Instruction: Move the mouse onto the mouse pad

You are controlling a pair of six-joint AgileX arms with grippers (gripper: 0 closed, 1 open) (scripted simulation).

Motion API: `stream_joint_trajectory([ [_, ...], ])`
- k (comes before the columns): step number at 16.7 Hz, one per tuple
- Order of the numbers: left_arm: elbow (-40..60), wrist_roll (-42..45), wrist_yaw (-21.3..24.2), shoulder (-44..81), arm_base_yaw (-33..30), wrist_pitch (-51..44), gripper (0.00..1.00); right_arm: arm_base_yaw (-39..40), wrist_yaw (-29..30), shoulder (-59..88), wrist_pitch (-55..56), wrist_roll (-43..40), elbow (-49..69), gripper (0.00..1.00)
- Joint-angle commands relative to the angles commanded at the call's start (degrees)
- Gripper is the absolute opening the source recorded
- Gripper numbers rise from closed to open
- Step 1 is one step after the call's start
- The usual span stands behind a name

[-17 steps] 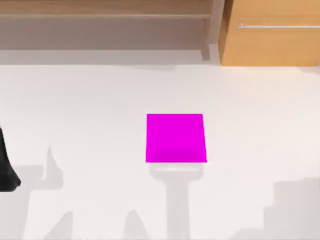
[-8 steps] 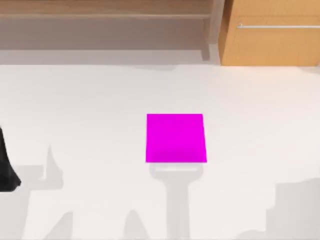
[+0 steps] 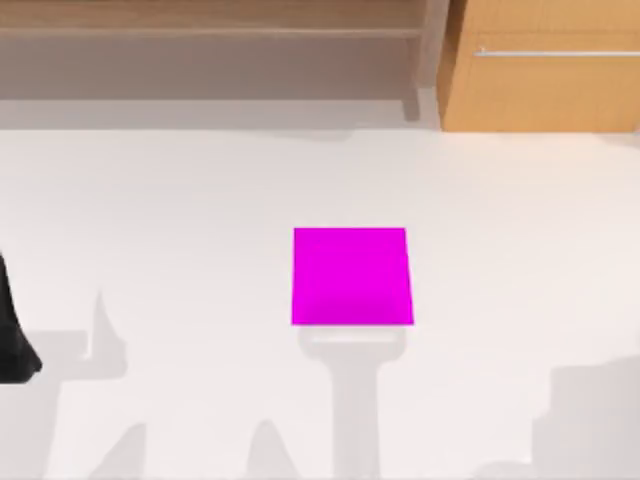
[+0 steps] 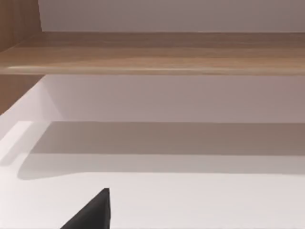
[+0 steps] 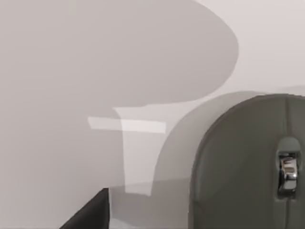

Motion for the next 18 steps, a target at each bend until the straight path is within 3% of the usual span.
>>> stream_joint_trajectory([
  [4,0.00,0.00,0.00,0.00,0.00,0.00,1.00,0.00,0.00,0.00,0.00,0.00,0.00,0.02],
  [5,0.00,0.00,0.00,0.00,0.00,0.00,1.00,0.00,0.00,0.00,0.00,0.00,0.00,0.00],
  [12,0.00,0.00,0.00,0.00,0.00,0.00,1.00,0.00,0.00,0.00,0.00,0.00,0.00,0.00],
  [18,0.00,0.00,0.00,0.00,0.00,0.00,1.00,-0.25,0.06,-5.49,-10.14,-0.22,6.32,0.00],
])
